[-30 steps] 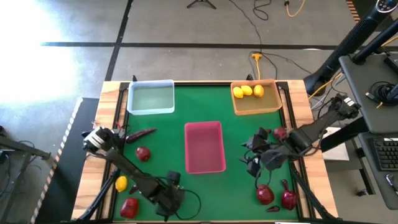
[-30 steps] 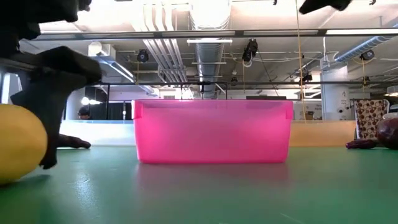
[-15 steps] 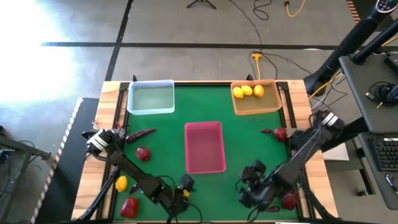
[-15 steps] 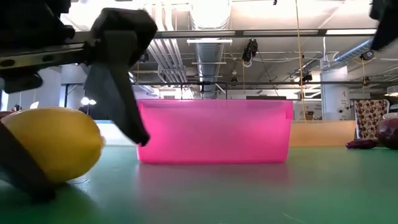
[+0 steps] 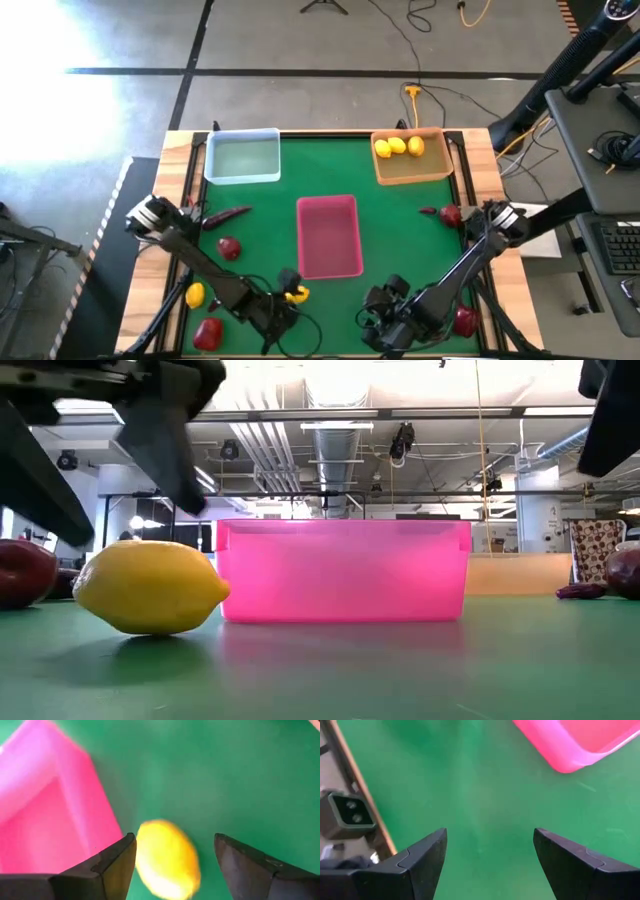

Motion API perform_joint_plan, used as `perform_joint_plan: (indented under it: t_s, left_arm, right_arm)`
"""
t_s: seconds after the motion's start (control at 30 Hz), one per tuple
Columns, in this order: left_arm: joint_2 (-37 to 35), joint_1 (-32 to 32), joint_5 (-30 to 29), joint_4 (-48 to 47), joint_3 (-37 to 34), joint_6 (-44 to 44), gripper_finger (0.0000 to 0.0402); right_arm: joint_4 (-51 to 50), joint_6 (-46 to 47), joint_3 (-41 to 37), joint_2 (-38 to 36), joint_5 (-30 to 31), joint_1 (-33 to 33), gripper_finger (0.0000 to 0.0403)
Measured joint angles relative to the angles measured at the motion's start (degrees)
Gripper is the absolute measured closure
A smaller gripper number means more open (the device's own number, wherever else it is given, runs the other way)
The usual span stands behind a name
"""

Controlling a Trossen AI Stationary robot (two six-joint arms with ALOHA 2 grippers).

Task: Sort produce into baskets
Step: Put the lemon into the orange bin

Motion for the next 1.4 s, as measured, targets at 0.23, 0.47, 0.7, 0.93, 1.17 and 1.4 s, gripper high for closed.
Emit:
perform_joint_plan:
  t_s: [0.23,0.47,0.7,0.93,1.17,1.4]
  left_arm:
    - [-7.87,-3.53,0.50,-7.15,-6.24,-20.93,0.0152]
    - [-7.56,-2.67,-1.08,4.27,-18.47,-32.07,0.0152]
    - [-0.91,-0.40,-5.07,14.52,-17.86,-36.70,0.0152]
    - [5.30,1.84,-12.50,15.30,-10.81,-39.49,0.0152]
    - [11.19,2.20,-11.59,15.86,-2.81,-40.00,0.0152]
    - [10.30,1.87,-9.87,15.05,-3.99,-43.56,0.0152]
  right_arm:
    - [2.55,-1.90,-0.01,1.08,0.07,-1.06,0.0115]
    - [12.24,-18.85,-0.04,5.22,2.16,-1.71,0.0115]
    - [17.50,-25.13,0.00,7.27,3.26,-3.16,0.0115]
    - [17.61,-30.01,-0.09,7.93,3.49,-3.91,0.0115]
    - [18.37,-31.86,-0.11,8.51,7.62,-5.23,0.0115]
    - [21.22,-34.44,-0.13,10.16,10.44,-7.13,0.0115]
